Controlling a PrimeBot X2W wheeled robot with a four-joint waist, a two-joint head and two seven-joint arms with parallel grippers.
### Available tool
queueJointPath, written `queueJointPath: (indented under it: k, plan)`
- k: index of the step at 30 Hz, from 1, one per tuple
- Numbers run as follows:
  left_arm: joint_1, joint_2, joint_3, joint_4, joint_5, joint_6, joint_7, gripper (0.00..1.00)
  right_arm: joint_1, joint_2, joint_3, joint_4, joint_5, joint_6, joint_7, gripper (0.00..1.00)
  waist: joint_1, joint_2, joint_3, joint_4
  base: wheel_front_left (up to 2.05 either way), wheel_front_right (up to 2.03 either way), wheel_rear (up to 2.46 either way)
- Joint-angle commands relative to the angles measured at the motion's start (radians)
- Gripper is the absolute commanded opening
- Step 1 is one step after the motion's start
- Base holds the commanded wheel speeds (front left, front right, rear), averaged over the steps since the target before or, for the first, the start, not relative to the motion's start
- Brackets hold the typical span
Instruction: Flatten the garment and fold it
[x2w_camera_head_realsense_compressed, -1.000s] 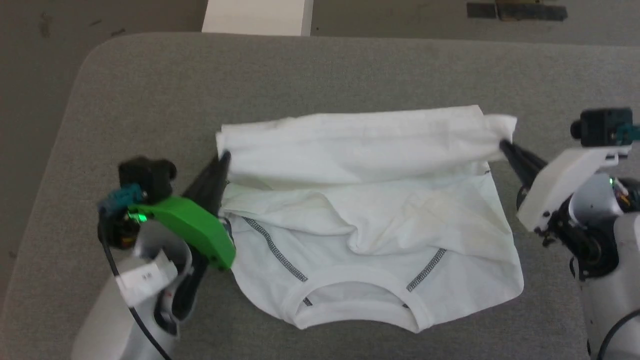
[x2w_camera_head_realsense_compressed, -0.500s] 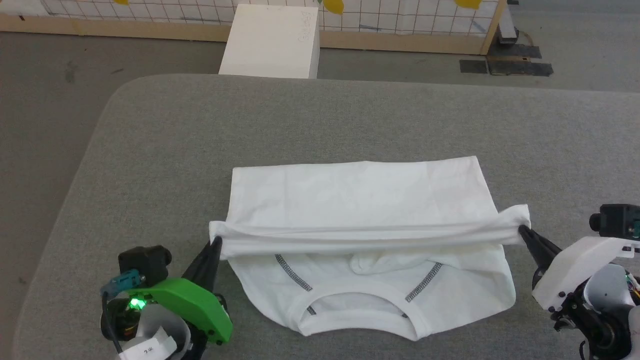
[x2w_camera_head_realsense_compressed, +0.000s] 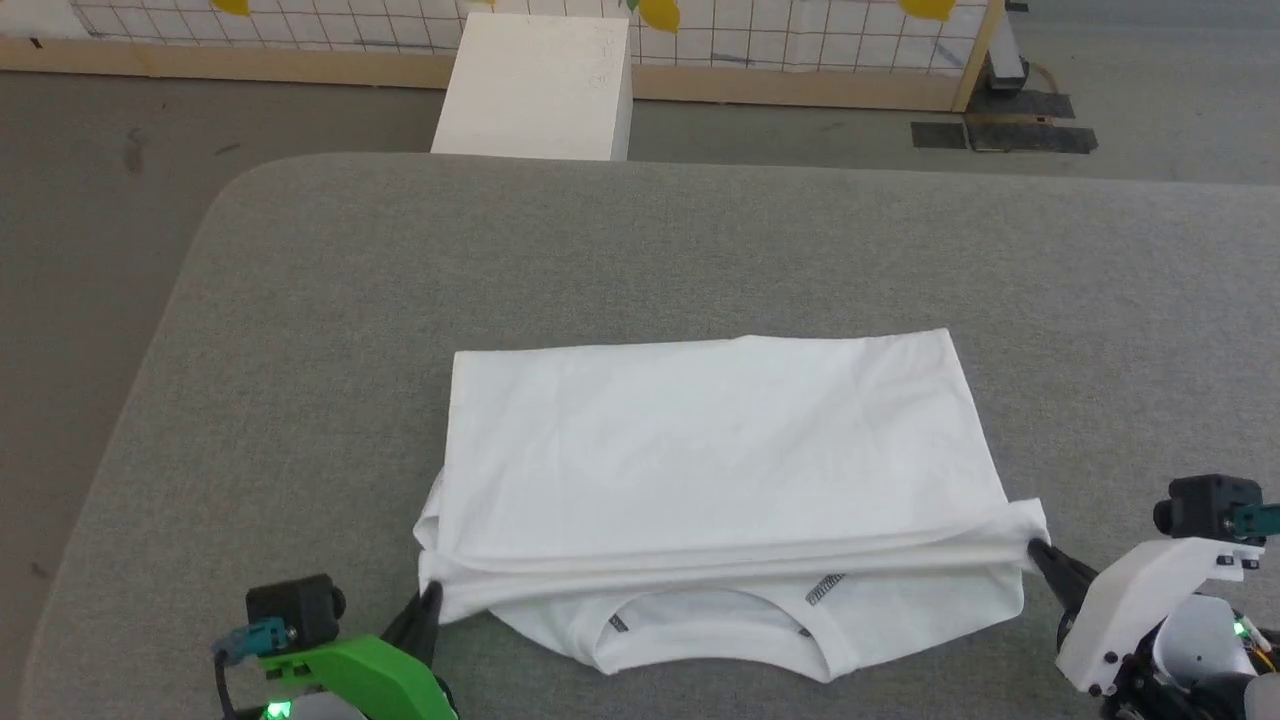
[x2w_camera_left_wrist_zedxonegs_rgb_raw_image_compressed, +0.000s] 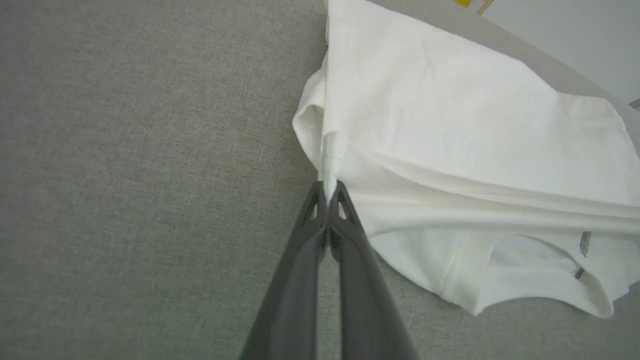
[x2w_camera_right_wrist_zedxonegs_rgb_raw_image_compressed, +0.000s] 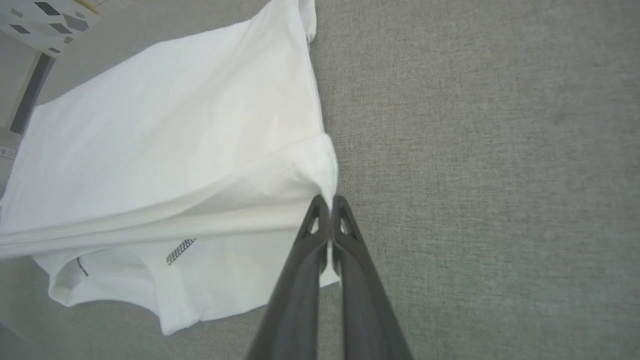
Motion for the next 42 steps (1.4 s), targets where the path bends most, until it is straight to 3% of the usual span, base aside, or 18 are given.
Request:
queueJointPath:
  k: [1,5,6,7,15,20,25,30,36,42]
  plan:
    - [0.019,0.001,-0.003,0.009,-0.006,0.01,0.011,0.0,0.014,0.0,0.002,0.005,-0.013,-0.001,0.006,0.0,0.0001,0.0,-0.001,0.001,0.0,0.0,0.0]
    - [0.021,-0.005,-0.009,0.027,-0.017,0.022,0.035,0.04,0.027,-0.001,0.009,0.024,-0.033,-0.001,0.027,0.0,0.0001,0.0,-0.003,0.003,0.0,0.0,0.0]
    - [0.021,-0.007,-0.008,0.031,-0.022,0.025,0.044,0.73,0.028,0.0,0.011,0.025,-0.035,-0.001,0.031,0.2,0.0001,0.0,-0.004,0.004,0.0,0.0,0.0]
    - [0.02,-0.005,-0.008,0.031,-0.021,0.028,0.047,1.0,0.029,-0.001,0.011,0.025,-0.035,-0.001,0.033,1.0,0.0001,0.0,-0.005,0.004,0.0,0.0,0.0]
    - [0.043,0.042,0.042,-0.001,-0.029,0.09,0.091,1.0,0.035,-0.026,-0.025,-0.071,0.038,-0.001,0.086,1.0,0.0001,0.0,-0.015,0.004,0.0,0.0,0.0]
    - [0.025,0.078,0.123,-0.09,-0.008,0.127,0.023,1.0,-0.045,-0.057,-0.085,-0.146,0.055,-0.001,0.127,1.0,0.0001,0.0,0.003,0.001,0.0,0.0,0.0]
    - [-0.058,0.109,0.152,-0.15,0.083,0.087,-0.163,1.0,-0.163,-0.124,-0.02,-0.098,0.064,-0.001,0.217,1.0,0.0001,0.0,0.044,0.003,0.0,0.0,0.0]
    - [-0.13,0.096,0.144,-0.159,0.182,0.05,-0.365,1.0,-0.254,-0.197,0.107,0.01,0.111,-0.001,0.318,1.0,0.0001,0.0,0.098,0.021,0.0,0.0,0.0]
    - [-0.162,0.038,0.146,-0.17,0.26,0.026,-0.402,1.0,-0.307,-0.257,0.213,0.109,0.168,-0.001,0.356,1.0,0.0001,0.0,0.155,0.054,0.0,0.0,0.0]
    - [-0.146,-0.026,0.191,-0.189,0.306,-0.002,-0.403,1.0,-0.312,-0.266,0.304,0.165,0.231,-0.001,0.338,1.0,0.0001,0.0,0.178,0.069,0.0,0.0,0.0]
